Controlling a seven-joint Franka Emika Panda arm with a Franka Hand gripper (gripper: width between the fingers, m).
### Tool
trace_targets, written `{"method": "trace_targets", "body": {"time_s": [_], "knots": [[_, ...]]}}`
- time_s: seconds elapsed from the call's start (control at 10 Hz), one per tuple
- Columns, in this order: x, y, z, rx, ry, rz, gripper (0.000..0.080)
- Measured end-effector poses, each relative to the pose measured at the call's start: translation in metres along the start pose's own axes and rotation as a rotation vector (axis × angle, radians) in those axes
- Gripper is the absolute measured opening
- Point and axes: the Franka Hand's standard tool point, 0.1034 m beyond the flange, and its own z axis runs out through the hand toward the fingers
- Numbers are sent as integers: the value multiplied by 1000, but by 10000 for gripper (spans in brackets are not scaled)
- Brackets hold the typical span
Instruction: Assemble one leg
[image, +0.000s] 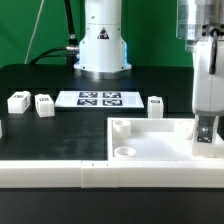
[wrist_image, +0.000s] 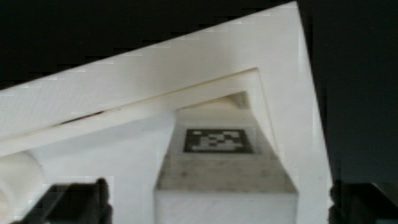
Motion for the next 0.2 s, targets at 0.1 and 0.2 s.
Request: {"method": "trace_targets", "body": {"time_s": [0.1, 0.2], "knots": [[0, 0, 0, 0, 0, 0, 638], [0, 0, 0, 0, 0, -1, 646]]}}
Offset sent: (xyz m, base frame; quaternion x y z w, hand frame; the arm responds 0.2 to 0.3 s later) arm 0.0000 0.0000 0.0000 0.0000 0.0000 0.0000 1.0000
